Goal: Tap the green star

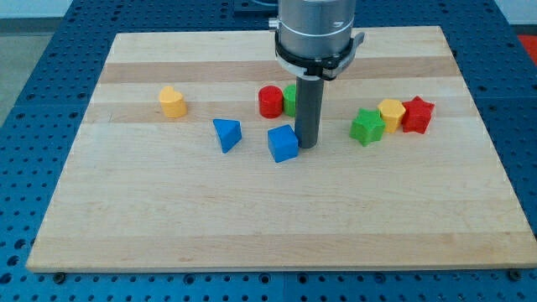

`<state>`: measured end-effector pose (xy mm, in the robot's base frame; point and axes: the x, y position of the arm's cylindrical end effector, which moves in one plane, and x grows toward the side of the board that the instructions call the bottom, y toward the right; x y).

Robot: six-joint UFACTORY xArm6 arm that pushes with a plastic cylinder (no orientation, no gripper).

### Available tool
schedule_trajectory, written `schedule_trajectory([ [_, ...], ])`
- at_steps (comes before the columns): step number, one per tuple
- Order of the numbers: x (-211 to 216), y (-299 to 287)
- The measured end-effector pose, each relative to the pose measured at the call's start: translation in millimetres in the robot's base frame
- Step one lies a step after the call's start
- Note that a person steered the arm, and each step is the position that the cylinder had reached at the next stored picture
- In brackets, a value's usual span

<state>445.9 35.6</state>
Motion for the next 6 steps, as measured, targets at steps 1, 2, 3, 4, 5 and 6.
schedule_trajectory([
  [1,-8,0],
  [2,-13,0],
  [3,-13,17],
  [4,-13,29],
  [5,-13,30],
  [6,-4,40],
])
